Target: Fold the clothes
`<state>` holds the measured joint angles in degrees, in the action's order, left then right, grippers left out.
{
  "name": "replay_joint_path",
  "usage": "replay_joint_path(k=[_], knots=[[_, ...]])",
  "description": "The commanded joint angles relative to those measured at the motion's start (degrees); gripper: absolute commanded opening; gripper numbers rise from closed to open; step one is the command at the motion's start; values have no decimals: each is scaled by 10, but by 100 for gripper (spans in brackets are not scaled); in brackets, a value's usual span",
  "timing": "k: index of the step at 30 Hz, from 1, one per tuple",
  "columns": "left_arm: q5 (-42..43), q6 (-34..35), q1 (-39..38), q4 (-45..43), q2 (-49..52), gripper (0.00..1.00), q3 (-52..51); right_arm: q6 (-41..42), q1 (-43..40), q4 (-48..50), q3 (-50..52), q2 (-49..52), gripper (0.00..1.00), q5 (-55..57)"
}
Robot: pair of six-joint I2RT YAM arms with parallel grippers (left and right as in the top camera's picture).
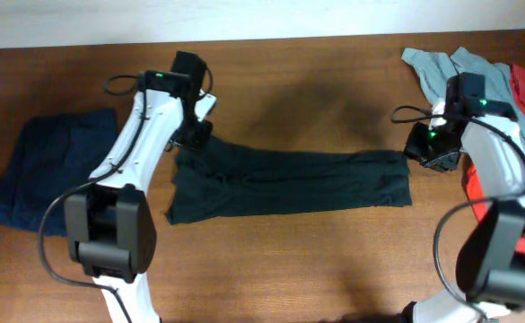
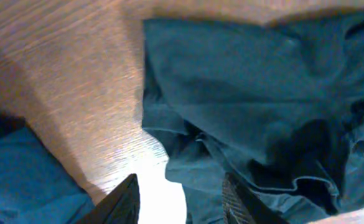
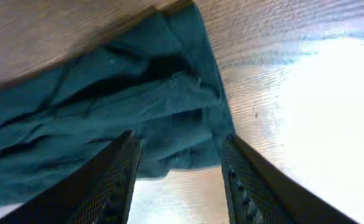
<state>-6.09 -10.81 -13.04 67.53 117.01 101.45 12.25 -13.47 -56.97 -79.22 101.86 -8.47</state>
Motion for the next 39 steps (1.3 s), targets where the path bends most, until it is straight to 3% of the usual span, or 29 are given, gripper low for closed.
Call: replay_joint_path(k=[1, 6, 8, 12, 22, 34, 39], knots=[[59, 18, 5, 10, -90, 43, 25, 2, -21, -22, 1, -101, 50, -67], [59, 48, 5, 16, -209, 53, 25, 0, -85, -77, 1, -203, 74, -118], [57, 57, 5, 15, -252, 62, 25, -26, -106, -106, 1, -216, 78, -117], [57, 74, 5, 18, -300, 65, 25, -61, -124, -127, 29, -166, 83, -122], [57, 74, 5, 30, -303, 66, 25, -200, -126, -83, 37, 30, 83, -229], [57, 74, 5, 30, -303, 66, 25, -228, -127, -18, 37, 165, 82, -268], [57, 74, 5, 31, -303, 66, 25, -228, -113, -22, 38, 169, 70, -281]])
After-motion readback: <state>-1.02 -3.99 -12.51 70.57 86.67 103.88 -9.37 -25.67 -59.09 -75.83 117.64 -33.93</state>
